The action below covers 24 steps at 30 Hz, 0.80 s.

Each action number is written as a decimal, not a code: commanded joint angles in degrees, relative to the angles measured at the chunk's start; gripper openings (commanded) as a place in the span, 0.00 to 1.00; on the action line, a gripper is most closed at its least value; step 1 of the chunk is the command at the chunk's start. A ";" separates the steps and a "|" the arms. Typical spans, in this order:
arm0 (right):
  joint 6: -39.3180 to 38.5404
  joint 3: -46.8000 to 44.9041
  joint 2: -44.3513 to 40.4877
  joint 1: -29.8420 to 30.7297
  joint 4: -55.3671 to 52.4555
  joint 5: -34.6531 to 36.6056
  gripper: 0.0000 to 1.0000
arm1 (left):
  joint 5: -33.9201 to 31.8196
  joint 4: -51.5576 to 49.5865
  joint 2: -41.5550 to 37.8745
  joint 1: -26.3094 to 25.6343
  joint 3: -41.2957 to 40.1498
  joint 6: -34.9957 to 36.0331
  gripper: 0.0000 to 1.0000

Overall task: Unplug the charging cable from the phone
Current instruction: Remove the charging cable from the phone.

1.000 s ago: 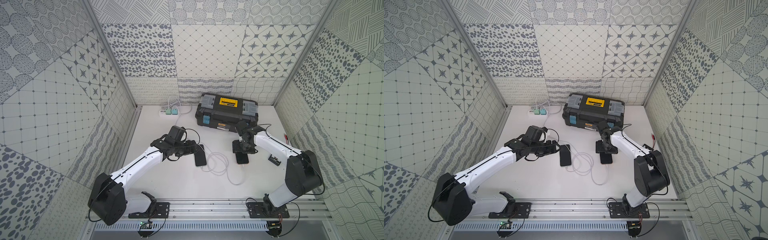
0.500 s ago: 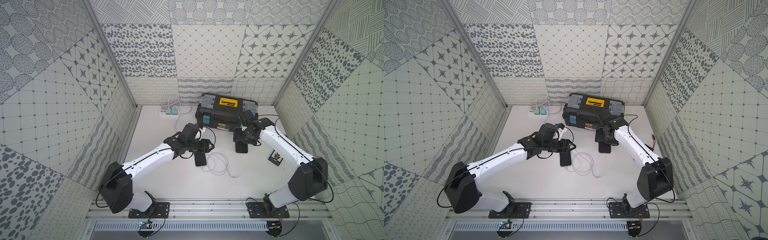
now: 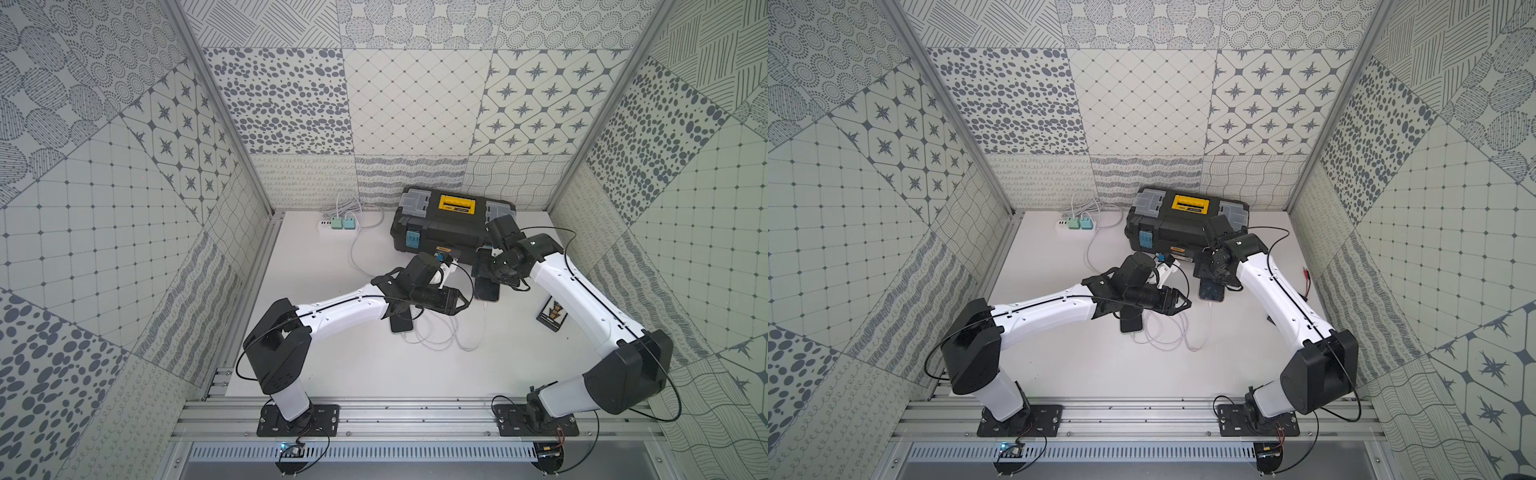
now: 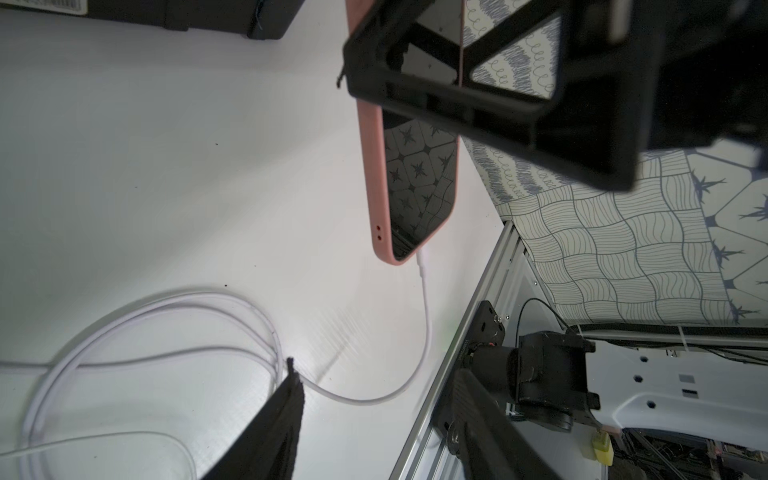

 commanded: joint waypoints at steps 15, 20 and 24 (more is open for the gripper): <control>9.45 1.75 -4.69 -1.36 1.96 3.42 0.59 | 3.47 11.10 7.97 -4.33 4.77 0.63 0.54; 10.62 0.85 -5.94 -1.31 2.39 3.56 0.59 | 4.16 10.24 10.29 -4.46 7.48 0.84 0.48; 11.24 0.01 -6.76 -1.28 2.56 3.83 0.58 | 4.84 10.48 11.41 -4.48 8.66 0.75 0.43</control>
